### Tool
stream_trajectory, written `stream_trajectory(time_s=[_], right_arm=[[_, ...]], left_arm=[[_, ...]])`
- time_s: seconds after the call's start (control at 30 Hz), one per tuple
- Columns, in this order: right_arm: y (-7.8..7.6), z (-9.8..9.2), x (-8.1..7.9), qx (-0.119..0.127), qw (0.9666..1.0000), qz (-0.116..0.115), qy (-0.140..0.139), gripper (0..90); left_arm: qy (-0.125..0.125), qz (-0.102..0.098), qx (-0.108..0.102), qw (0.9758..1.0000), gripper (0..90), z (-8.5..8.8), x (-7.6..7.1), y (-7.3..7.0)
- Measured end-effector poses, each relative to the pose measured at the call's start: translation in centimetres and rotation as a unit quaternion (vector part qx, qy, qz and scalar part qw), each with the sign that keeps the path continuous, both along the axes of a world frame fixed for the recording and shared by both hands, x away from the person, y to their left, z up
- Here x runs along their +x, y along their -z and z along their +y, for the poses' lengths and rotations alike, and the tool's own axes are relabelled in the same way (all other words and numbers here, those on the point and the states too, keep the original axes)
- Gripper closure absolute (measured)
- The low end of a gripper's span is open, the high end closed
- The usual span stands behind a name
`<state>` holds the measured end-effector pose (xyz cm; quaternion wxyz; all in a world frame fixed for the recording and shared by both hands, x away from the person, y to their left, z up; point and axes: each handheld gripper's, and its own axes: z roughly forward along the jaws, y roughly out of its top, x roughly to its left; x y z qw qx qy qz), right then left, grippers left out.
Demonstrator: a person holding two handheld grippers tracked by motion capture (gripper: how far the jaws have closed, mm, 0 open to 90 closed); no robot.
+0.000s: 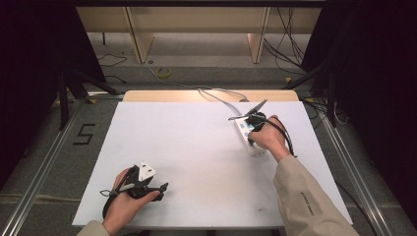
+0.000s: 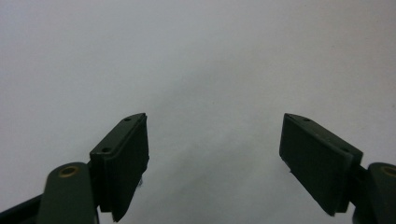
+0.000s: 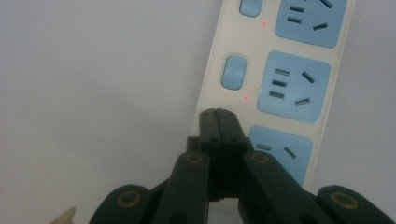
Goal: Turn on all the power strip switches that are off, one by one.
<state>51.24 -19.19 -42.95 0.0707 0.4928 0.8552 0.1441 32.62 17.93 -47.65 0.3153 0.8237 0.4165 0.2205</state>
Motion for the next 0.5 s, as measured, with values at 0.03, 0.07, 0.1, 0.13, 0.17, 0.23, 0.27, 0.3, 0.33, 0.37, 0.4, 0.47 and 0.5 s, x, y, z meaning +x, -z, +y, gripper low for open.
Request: stream_trajectory(time_s=[0.03,0.07,0.1,0.13,0.17,0.23,0.27,0.3,0.33,0.37,0.4,0.47,0.5], right_arm=[[0.01,-0.05,0.0,0.0,1.0,-0.001,-0.002,90.0],[0.02,-0.05,-0.02,0.0,1.0,-0.001,-0.001,90.0],[0.01,-0.04,-0.03,0.0,1.0,0.0,0.001,90.0],[0.11,0.02,-0.03,-0.001,1.0,-0.002,0.001,90.0],[0.18,0.04,-0.02,0.01,0.9999,-0.003,0.001,90.0],[0.24,0.19,0.02,0.007,0.9999,-0.011,0.002,90.0],[0.22,0.32,-0.04,0.002,0.9999,-0.012,0.002,90.0],[0.23,0.37,-0.09,-0.001,0.9999,-0.015,-0.001,90.0],[0.23,0.42,-0.11,-0.002,0.9999,-0.017,0.0,90.0],[0.22,0.41,-0.11,-0.002,0.9999,-0.016,0.0,90.0],[0.2,0.37,-0.1,-0.002,0.9999,-0.016,-0.001,90.0],[0.16,0.25,-0.09,0.0,0.9999,-0.013,-0.008,90.0],[0.17,0.19,-0.12,0.001,0.9998,-0.015,-0.009,90.0]], left_arm=[[0.0,-0.001,0.0,1.0,23.7,-0.02,0.01,0.0],[0.0,-0.001,0.0,1.0,23.6,-0.06,0.01,0.01],[0.0,-0.002,0.0,1.0,23.6,-0.08,0.01,0.01],[0.001,-0.002,0.001,1.0,23.6,-0.09,0.02,0.01],[0.001,-0.002,0.001,1.0,23.6,-0.1,0.01,0.01],[0.001,-0.001,0.002,1.0,23.5,-0.05,-0.03,-0.02],[0.0,-0.002,0.001,1.0,23.5,-0.01,-0.02,-0.01],[0.0,-0.001,0.0,1.0,23.5,0.05,-0.02,-0.02],[-0.001,-0.001,0.0,1.0,23.5,0.11,0.0,0.01],[-0.002,-0.001,0.0,1.0,23.6,0.14,0.02,0.03],[-0.001,0.0,0.001,1.0,23.6,0.15,0.03,0.04],[-0.001,-0.001,0.0,1.0,23.6,0.13,0.02,0.04],[-0.001,0.0,0.0,1.0,23.6,0.12,0.02,0.04]])
